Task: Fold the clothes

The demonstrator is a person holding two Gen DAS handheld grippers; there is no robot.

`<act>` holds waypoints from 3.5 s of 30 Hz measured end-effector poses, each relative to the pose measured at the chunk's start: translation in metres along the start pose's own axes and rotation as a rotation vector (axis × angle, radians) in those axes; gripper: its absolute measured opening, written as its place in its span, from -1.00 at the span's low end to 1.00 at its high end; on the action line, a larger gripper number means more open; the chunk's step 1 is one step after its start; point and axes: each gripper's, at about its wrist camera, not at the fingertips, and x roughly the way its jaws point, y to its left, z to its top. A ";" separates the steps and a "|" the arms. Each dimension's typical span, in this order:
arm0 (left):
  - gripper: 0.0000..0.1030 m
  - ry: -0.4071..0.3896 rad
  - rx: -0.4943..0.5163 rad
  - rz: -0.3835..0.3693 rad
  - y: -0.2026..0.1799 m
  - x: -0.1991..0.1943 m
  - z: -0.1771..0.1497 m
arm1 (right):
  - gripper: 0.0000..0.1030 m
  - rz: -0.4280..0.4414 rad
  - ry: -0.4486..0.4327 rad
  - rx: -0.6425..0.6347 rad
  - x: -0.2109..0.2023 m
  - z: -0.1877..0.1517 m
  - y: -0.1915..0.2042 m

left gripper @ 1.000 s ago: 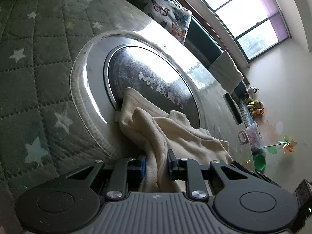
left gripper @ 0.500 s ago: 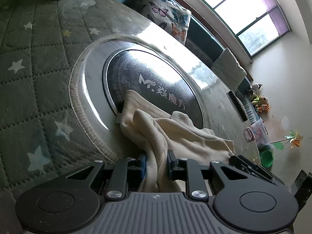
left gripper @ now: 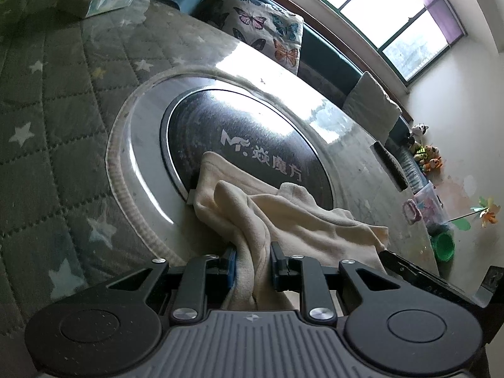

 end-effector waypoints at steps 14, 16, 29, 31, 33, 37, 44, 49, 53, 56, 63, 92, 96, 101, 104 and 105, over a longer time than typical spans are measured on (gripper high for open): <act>-0.62 -0.014 0.067 0.045 -0.017 -0.001 0.003 | -0.84 0.028 -0.024 0.087 -0.010 -0.007 -0.013; -0.63 -0.029 0.101 0.040 -0.029 -0.004 0.007 | -0.85 0.038 -0.048 0.089 -0.018 -0.005 -0.014; -0.66 0.003 0.309 -0.107 -0.146 0.052 0.016 | -0.86 -0.169 -0.192 0.100 -0.089 0.013 -0.070; -0.66 0.015 0.338 -0.129 -0.165 0.066 0.015 | -0.86 -0.218 -0.199 0.112 -0.097 0.015 -0.085; -0.66 0.029 0.363 -0.137 -0.180 0.081 0.011 | -0.86 -0.262 -0.205 0.124 -0.105 0.017 -0.099; -0.65 0.070 0.404 -0.149 -0.203 0.106 0.004 | -0.86 -0.324 -0.206 0.150 -0.112 0.013 -0.124; -0.49 0.107 0.500 -0.080 -0.213 0.127 -0.007 | -0.83 -0.395 -0.114 0.225 -0.094 -0.010 -0.159; -0.23 0.057 0.571 -0.028 -0.214 0.119 -0.002 | -0.77 -0.435 -0.127 0.198 -0.095 -0.009 -0.159; -0.23 0.021 0.600 -0.025 -0.227 0.121 0.010 | -0.76 -0.377 -0.154 0.164 -0.097 0.002 -0.153; -0.25 0.039 0.626 -0.032 -0.239 0.138 0.008 | -0.76 -0.321 -0.132 0.144 -0.083 0.008 -0.146; -0.25 0.084 0.682 -0.037 -0.256 0.177 0.002 | -0.76 -0.282 -0.080 0.126 -0.048 0.012 -0.134; 0.36 0.024 0.826 0.029 -0.266 0.158 -0.037 | 0.14 -0.255 -0.055 0.034 -0.064 -0.011 -0.106; 0.44 0.009 0.840 0.039 -0.264 0.152 -0.043 | 0.20 -0.263 -0.051 0.018 -0.068 -0.019 -0.099; 0.52 0.002 0.844 0.048 -0.262 0.148 -0.050 | 0.31 -0.278 -0.046 -0.005 -0.072 -0.027 -0.093; 0.57 0.004 0.844 0.053 -0.259 0.147 -0.054 | 0.41 -0.284 -0.046 -0.022 -0.074 -0.031 -0.088; 0.58 0.005 0.844 0.054 -0.258 0.147 -0.054 | 0.41 -0.284 -0.046 -0.022 -0.075 -0.032 -0.087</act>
